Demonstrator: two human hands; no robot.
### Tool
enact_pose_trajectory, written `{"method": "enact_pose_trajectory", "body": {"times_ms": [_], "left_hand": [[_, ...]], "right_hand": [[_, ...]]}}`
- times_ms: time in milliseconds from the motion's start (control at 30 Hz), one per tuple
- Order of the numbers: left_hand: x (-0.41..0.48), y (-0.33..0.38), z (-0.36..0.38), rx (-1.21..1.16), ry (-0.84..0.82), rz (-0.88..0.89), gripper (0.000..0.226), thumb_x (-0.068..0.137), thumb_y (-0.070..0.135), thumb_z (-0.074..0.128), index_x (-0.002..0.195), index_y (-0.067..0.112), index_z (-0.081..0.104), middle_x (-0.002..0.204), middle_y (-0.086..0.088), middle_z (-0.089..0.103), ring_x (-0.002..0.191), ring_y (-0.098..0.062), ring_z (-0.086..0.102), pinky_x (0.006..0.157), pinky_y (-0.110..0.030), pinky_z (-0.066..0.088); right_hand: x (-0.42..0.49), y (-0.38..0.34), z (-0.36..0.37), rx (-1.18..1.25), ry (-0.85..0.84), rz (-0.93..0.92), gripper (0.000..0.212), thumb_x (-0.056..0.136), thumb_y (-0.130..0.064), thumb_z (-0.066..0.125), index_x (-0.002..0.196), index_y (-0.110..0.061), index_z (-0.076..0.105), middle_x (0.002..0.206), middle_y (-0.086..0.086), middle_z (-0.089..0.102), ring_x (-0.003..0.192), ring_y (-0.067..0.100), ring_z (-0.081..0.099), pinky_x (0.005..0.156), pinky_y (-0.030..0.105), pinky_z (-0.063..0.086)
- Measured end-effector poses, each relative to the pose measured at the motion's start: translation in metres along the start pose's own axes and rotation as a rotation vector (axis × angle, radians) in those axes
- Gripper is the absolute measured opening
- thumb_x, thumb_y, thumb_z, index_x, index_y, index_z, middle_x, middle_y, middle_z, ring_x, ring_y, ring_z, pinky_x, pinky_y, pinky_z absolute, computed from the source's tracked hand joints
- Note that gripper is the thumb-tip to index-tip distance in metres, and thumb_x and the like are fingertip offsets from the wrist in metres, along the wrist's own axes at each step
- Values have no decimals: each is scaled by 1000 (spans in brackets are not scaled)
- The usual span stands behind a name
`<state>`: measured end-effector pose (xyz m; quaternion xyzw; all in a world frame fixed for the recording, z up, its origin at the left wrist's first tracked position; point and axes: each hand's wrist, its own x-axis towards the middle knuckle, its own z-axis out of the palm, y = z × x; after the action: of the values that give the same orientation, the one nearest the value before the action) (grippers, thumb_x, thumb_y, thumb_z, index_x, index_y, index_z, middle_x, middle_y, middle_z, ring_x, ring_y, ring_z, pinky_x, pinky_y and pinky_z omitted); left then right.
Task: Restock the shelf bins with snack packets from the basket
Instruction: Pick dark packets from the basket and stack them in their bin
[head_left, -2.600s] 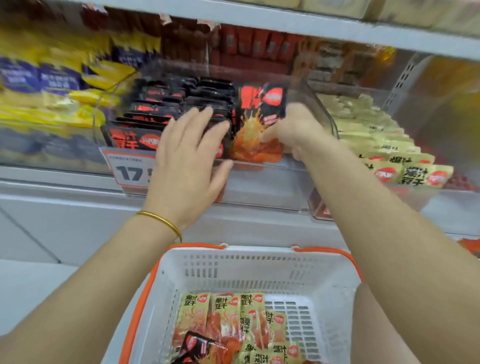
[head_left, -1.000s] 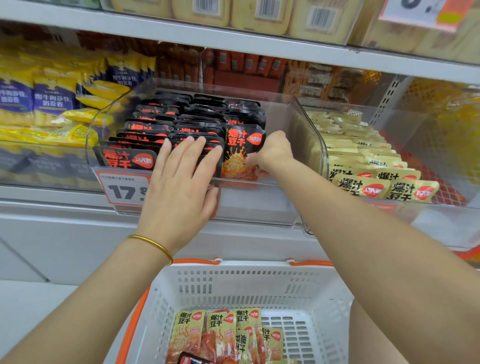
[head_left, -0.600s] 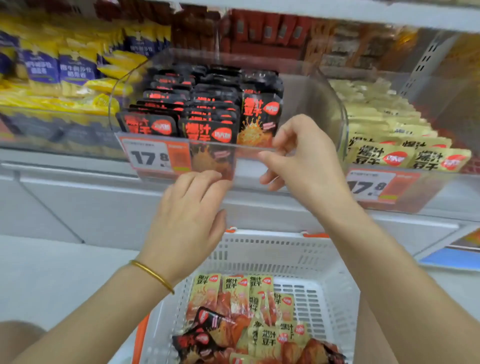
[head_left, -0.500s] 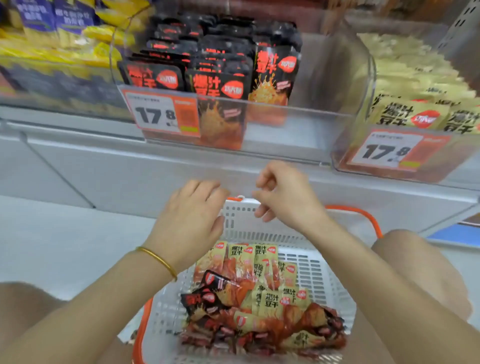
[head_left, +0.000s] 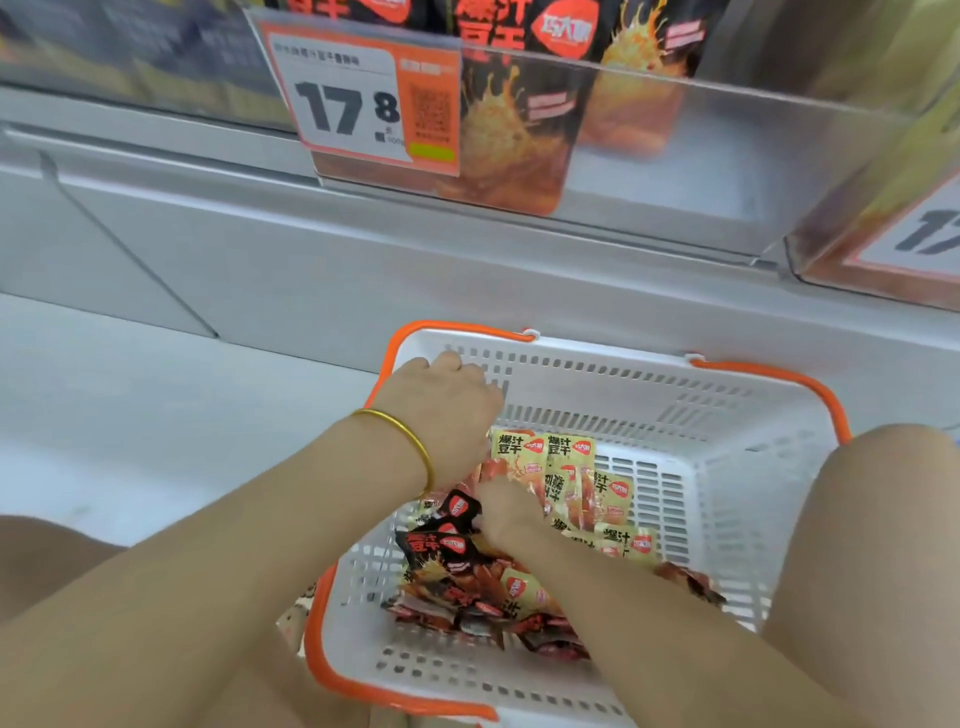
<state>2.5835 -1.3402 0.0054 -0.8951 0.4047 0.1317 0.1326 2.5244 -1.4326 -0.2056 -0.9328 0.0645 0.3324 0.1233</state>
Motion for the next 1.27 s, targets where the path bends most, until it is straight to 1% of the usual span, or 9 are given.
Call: {"method": "enact_pose_trajectory", "body": {"times_ms": [234, 401, 501, 601, 734, 835, 935, 1102, 1268], "left_hand": [[4, -11, -4, -22, -111, -68, 29, 97, 21, 42, 125, 16, 46, 125, -5, 49, 118, -25, 43, 95, -37, 39], [18, -7, -23, -546, -74, -151, 42, 93, 28, 56, 130, 12, 46, 127, -8, 54, 112, -23, 54, 87, -28, 42], [27, -3, -45, -771, 6, -157, 24, 89, 26, 63, 102, 8, 53, 101, -8, 58, 91, -25, 60, 67, -29, 43], [24, -8, -80, -1002, 95, -98, 26, 85, 18, 68, 99, -2, 58, 91, -19, 62, 67, -22, 63, 59, -32, 53], [9, -17, -133, -1128, 555, -21, 20, 83, 14, 69, 99, 14, 57, 78, -11, 63, 55, -10, 55, 50, -21, 46], [6, -32, -155, -818, 1027, -97, 28, 86, 18, 61, 113, 15, 54, 91, -3, 60, 74, -13, 57, 72, -23, 42], [15, -44, -145, -250, 1031, -149, 49, 82, 31, 50, 125, 8, 53, 126, -16, 54, 116, -35, 49, 99, -42, 37], [24, -39, -111, -70, 941, -157, 60, 82, 33, 44, 139, 12, 43, 144, -19, 40, 134, -36, 34, 112, -52, 20], [30, -40, -112, -54, 984, -180, 59, 83, 29, 40, 139, 11, 43, 142, -21, 42, 134, -37, 34, 114, -52, 17]], "right_hand": [[-32, 45, -89, 636, 131, -13, 19, 91, -14, 61, 103, 0, 65, 97, 12, 65, 91, 26, 60, 79, 35, 48], [-84, 70, -154, 1045, 109, -153, 13, 91, -6, 59, 101, -12, 65, 99, 10, 69, 87, 21, 64, 89, 41, 51], [-116, 64, -184, 1199, 90, -219, 13, 94, -8, 54, 104, -13, 60, 89, 4, 64, 75, 14, 63, 74, 35, 55], [-148, 60, -219, 1141, 119, -315, 29, 85, -6, 67, 111, -14, 58, 90, 8, 60, 80, 20, 57, 77, 42, 48], [-193, 52, -290, 1090, 279, -484, 46, 63, 0, 76, 106, -6, 61, 91, 12, 63, 81, 23, 59, 76, 40, 51], [-203, 42, -342, 1197, 619, -537, 28, 73, 5, 69, 94, -11, 59, 77, 3, 65, 69, 16, 63, 65, 32, 56], [-175, 38, -379, 1096, 942, -366, 34, 73, 10, 68, 90, -17, 55, 85, 5, 61, 80, 24, 62, 74, 45, 55], [-105, 40, -397, 771, 825, 18, 52, 67, -4, 81, 114, -3, 60, 113, 14, 65, 104, 28, 62, 92, 42, 51], [-99, 39, -398, 549, 790, 175, 31, 76, -20, 79, 92, -3, 60, 102, 13, 67, 91, 28, 65, 81, 37, 52]]}}
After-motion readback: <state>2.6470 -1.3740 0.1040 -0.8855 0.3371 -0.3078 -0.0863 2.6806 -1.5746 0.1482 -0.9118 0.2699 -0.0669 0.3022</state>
